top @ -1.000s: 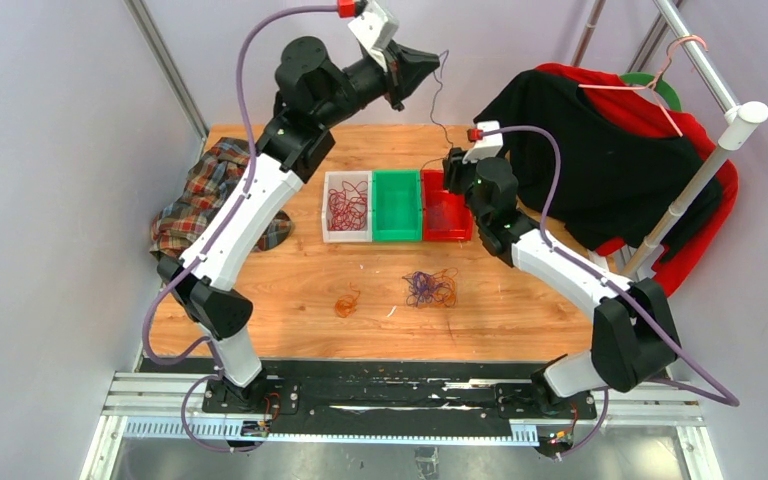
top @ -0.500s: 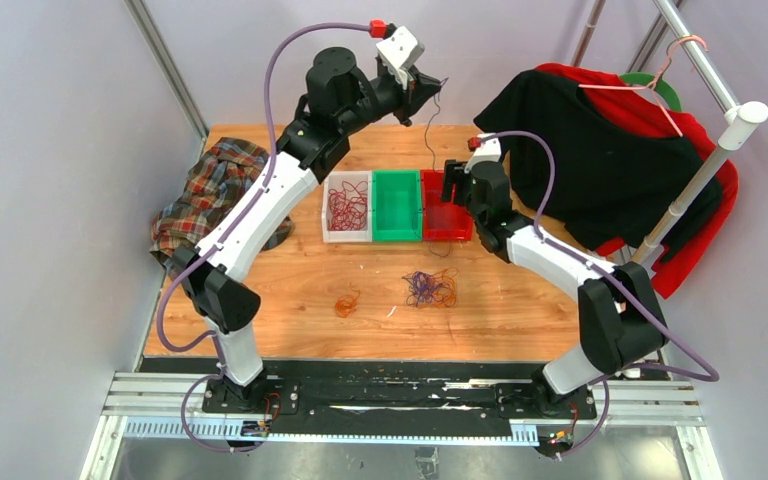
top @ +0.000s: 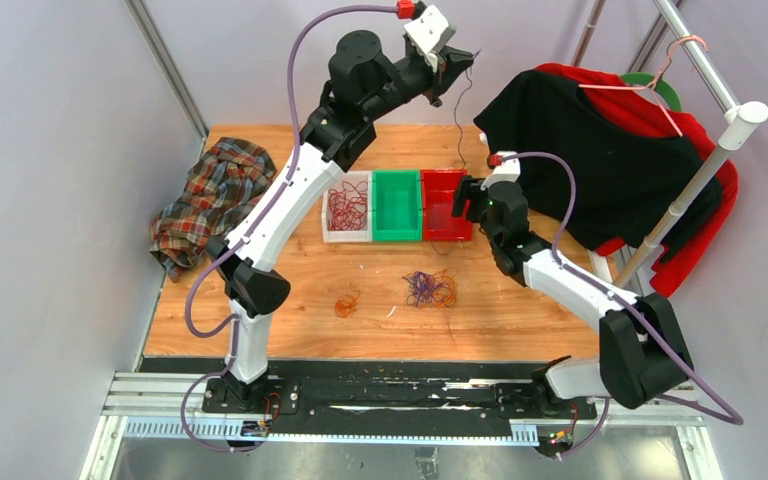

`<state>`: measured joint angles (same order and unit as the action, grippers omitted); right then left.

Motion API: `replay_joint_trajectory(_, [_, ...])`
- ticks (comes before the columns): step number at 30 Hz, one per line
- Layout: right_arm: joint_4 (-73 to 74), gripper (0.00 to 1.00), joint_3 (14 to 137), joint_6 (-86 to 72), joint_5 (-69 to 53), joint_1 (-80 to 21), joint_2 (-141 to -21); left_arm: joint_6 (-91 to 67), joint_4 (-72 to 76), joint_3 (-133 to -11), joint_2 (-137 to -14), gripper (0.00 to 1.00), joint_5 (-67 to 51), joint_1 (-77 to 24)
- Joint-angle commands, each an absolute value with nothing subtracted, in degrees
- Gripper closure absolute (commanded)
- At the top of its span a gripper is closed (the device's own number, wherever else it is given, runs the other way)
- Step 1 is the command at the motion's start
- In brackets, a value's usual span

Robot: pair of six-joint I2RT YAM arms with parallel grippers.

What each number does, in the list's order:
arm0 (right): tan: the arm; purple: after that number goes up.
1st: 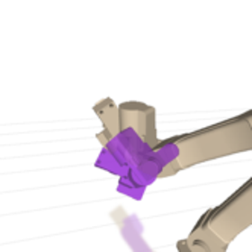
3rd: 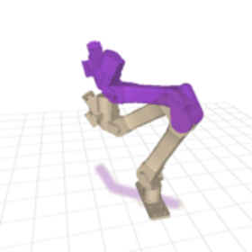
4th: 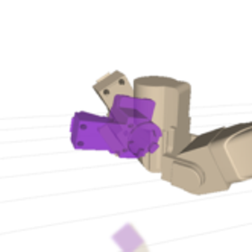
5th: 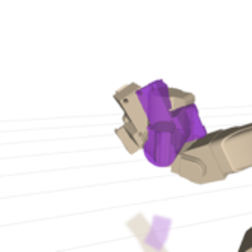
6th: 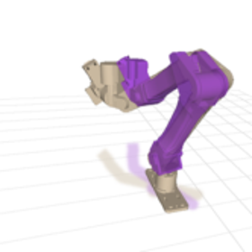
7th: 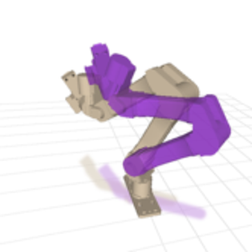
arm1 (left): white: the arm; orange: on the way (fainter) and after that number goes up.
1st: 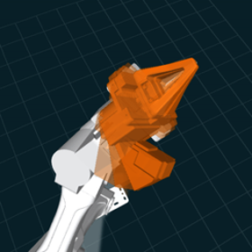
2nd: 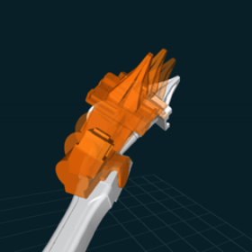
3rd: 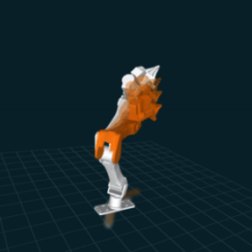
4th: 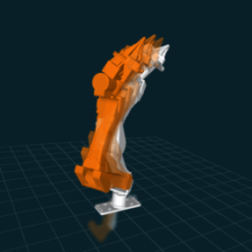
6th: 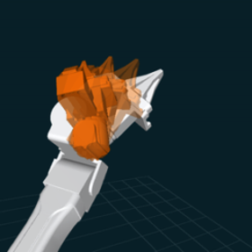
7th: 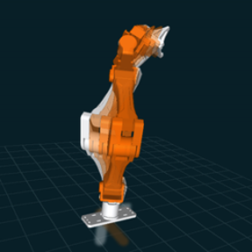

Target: Untangle the cables

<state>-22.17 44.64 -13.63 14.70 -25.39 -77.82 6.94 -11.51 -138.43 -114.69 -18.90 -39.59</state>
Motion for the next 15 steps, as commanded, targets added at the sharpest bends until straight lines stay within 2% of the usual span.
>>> replay_joint_trajectory(1, [-25.0, 0.30, 46.1, -13.7, 9.8, -23.9, -75.8, 8.5, -5.5, -140.1, -112.3, 1.00, -17.9, -39.9])
replay_joint_trajectory(15, [-20.5, 0.30, 55.4, -14.6, 7.3, -22.1, -79.6, 9.3, 0.7, -140.9, -112.1, 0.99, -16.6, -39.9])
